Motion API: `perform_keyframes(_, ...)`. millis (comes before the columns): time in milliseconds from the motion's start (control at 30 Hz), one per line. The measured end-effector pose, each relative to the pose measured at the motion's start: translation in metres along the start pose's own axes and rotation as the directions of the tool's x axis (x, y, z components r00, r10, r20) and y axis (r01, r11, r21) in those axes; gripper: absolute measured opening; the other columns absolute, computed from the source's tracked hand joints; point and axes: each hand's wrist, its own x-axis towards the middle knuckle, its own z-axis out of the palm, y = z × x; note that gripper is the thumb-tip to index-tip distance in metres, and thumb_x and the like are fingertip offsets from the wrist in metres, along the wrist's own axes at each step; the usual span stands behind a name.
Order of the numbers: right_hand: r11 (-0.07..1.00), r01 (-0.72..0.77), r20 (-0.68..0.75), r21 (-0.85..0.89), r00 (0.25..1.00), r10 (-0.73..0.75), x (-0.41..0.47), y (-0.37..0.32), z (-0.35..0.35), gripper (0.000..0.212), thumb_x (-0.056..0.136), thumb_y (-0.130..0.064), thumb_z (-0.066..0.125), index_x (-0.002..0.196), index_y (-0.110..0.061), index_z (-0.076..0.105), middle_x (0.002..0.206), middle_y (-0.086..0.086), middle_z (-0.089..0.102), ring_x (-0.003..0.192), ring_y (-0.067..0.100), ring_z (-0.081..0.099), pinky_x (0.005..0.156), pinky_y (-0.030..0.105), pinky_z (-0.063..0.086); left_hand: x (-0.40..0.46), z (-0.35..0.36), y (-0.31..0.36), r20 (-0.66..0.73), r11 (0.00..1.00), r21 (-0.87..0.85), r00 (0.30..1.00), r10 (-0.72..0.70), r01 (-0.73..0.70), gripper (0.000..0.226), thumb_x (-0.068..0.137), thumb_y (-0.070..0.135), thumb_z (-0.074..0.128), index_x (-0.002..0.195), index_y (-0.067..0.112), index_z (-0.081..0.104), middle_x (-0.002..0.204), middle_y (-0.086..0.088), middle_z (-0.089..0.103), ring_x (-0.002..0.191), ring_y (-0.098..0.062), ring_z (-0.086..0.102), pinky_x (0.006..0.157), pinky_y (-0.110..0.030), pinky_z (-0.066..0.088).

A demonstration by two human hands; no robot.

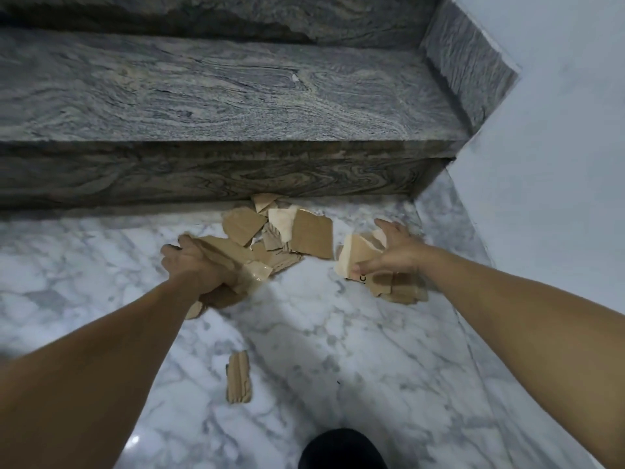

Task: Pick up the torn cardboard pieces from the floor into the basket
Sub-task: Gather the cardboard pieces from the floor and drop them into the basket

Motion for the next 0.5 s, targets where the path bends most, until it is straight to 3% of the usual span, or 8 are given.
perform_keyframes(67,0.999,-0.036,-0.021,0.007,0.999,0.037,0.012,0.002,0.004,0.122,0.064,-0.059,0.081,0.156,-0.036,0.003,0.165,-0.001,-0.008,0.152,0.024,-0.003,0.122,0.048,0.01,0.0,-0.001,0.002,-0.02,0.998,0.061,1.0,0.011,-0.01,0.116,0.048,0.043,0.091,0.139,0.012,0.027,0.134,-0.019,0.028,0.125,-0.035,0.034,0.102,-0.037,0.036)
perform_keyframes(133,0.997,-0.033,-0.038,-0.066,0.999,0.03,0.017,0.001,0.008,0.116,0.069,-0.053,0.081,0.156,-0.037,0.005,0.165,0.002,-0.002,0.151,0.028,0.004,0.121,0.047,0.015,0.003,-0.002,0.003,-0.001,0.994,0.103,0.999,0.037,-0.037,0.118,0.048,0.048,0.09,0.142,0.016,0.025,0.136,-0.017,0.025,0.125,-0.036,0.03,0.103,-0.039,0.033)
perform_keyframes(267,0.993,-0.026,-0.087,-0.119,0.996,0.016,0.014,-0.003,0.013,0.113,0.054,-0.051,0.09,0.148,-0.036,0.028,0.15,0.009,0.027,0.139,0.034,0.028,0.11,0.045,0.033,0.003,-0.002,0.004,0.054,0.95,0.266,0.986,0.155,-0.164,0.11,0.046,0.05,0.088,0.136,0.022,0.033,0.127,-0.011,0.03,0.119,-0.032,0.034,0.094,-0.041,0.041)
perform_keyframes(333,0.988,-0.003,-0.085,-0.151,0.996,-0.01,0.013,-0.007,0.017,0.1,0.045,-0.059,0.09,0.13,-0.033,0.044,0.133,0.005,0.04,0.128,0.029,0.036,0.101,0.042,0.039,0.0,-0.001,0.003,0.065,0.94,0.282,0.981,0.184,-0.195,0.108,0.046,0.049,0.089,0.135,0.025,0.033,0.128,-0.01,0.029,0.121,-0.031,0.034,0.095,-0.042,0.043)
perform_keyframes(400,0.98,0.022,-0.079,-0.196,0.996,-0.038,0.012,-0.01,0.021,0.094,0.042,-0.063,0.088,0.122,-0.03,0.051,0.121,0.0,0.041,0.123,0.026,0.038,0.096,0.039,0.04,-0.006,0.0,0.003,0.065,0.948,0.251,0.98,0.186,-0.197,0.106,0.044,0.049,0.09,0.132,0.025,0.036,0.128,-0.009,0.029,0.123,-0.029,0.033,0.099,-0.042,0.041)
perform_keyframes(500,0.997,0.051,-0.042,-0.064,0.998,-0.053,0.014,-0.013,0.024,0.096,0.044,-0.049,0.093,0.127,-0.018,0.057,0.126,0.005,0.053,0.12,0.027,0.052,0.094,0.037,0.049,-0.012,0.001,0.002,0.076,0.958,0.227,0.984,0.162,-0.175,0.108,0.042,0.051,0.09,0.13,0.02,0.035,0.129,-0.01,0.03,0.123,-0.029,0.033,0.098,-0.041,0.042)
